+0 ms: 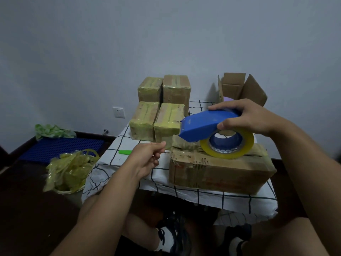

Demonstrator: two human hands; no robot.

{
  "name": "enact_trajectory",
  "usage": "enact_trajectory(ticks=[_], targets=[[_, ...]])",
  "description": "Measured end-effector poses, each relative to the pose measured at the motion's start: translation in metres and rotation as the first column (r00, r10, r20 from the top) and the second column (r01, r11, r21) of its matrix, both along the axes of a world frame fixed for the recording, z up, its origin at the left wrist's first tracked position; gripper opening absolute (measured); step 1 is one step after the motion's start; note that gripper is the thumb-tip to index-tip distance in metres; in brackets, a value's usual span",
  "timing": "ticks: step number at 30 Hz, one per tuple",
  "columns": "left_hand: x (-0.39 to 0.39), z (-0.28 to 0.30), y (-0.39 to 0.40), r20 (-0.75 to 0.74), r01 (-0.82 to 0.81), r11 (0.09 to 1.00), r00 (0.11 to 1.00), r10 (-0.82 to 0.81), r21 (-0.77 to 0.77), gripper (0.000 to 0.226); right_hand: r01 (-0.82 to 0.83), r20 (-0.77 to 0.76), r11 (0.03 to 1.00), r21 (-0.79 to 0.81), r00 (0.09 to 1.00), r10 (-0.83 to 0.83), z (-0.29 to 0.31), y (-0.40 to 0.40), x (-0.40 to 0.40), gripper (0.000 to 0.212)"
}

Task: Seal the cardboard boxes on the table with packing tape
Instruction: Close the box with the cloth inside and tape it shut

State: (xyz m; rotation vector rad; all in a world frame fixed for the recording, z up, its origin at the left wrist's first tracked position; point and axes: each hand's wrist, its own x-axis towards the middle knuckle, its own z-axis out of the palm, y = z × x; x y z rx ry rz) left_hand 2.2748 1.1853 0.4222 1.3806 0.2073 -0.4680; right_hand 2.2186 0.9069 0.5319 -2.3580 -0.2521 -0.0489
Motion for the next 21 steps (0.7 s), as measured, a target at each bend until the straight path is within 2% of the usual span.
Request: enact_trajectory(ticks=[9,12,17,21], targets=[[0.003,-0.007,0.008,-0.049,0.038,0.998,0.998,-0.040,-0.040,0.007,-0.001,-0.037,0.999,-0.043,0.999,-0.001,0.006,0.012,0.003,0.040],[0.000,-0.014,0.003,-0.048,0.064,0.998,0.997,-0.066,-0.028,0.007,0.003,-0.042,0.999,-0.033,0.999,-0.004,0.003,0.013,0.003,0.039],[-0.005,-0.024,-0.007,-0.066,0.196,0.981,0.978,-0.196,-0.002,0.011,0.005,-0.056,0.999,-0.034,0.998,-0.007,0.001,0.014,0.004,0.039],[-0.006,-0.023,-0.011,-0.070,0.191,0.981,0.980,-0.188,0.026,0.015,0.011,-0.053,0.999,-0.036,0.998,-0.013,-0.001,0.015,0.004,0.039]])
